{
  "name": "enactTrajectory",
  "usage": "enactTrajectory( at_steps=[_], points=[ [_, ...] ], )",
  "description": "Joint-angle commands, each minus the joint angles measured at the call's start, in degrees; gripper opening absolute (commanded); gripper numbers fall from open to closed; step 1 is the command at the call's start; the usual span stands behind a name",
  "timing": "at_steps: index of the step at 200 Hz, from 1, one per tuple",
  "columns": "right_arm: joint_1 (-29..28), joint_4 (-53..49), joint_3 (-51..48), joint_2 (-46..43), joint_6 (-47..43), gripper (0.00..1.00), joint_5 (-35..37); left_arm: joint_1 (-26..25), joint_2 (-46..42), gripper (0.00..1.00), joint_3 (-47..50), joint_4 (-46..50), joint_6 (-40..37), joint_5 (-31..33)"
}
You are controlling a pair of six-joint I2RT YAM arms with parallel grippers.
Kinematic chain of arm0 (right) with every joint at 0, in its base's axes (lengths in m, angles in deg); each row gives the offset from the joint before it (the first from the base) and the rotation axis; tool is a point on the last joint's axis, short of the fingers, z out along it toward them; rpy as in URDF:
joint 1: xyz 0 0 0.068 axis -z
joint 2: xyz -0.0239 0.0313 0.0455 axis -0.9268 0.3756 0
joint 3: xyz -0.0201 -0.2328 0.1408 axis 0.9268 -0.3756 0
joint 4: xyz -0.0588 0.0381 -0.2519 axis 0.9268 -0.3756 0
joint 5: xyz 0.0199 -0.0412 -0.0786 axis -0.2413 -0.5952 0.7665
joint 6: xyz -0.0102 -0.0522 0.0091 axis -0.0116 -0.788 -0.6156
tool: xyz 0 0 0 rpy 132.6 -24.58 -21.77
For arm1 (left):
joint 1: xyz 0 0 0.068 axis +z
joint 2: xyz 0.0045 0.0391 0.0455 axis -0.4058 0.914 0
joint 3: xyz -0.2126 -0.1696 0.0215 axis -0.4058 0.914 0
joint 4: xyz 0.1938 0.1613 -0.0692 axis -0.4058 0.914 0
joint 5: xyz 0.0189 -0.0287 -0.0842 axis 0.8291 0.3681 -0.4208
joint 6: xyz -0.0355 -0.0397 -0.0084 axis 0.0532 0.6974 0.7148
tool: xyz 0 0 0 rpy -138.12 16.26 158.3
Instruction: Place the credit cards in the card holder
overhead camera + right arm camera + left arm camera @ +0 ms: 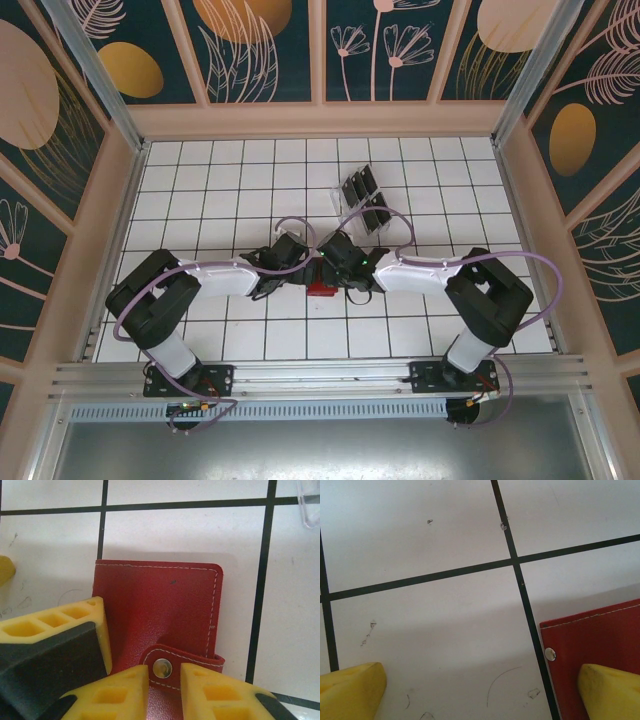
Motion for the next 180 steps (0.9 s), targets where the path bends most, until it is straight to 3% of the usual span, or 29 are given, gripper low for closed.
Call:
enactTrajectory(
  at_steps=[1,25,52,180],
  points=[
    [-0.4,-1.27,1.49,-1.9,-0.18,0.22,1.2,-0.04,1.22,0.98,1.48,1.74,0.66,-1.75],
    [-0.58,-1.2,1.3,-3.44,-0.13,0.33,1.24,-0.12,0.26,0.99,1.77,1.83,1.08,-0.45],
    [-0.66,-2.31,1.24,-5.46,0.09,0.38,1.95,0.06,-2.96,0.99,0.78,3.13,1.0,2.46],
    [-0.66,-2.36,2.47,-2.18,-0.8,0.41,1.49,2.88,0.39,0.98,-5.16,4.47,-2.41,3.34]
  ],
)
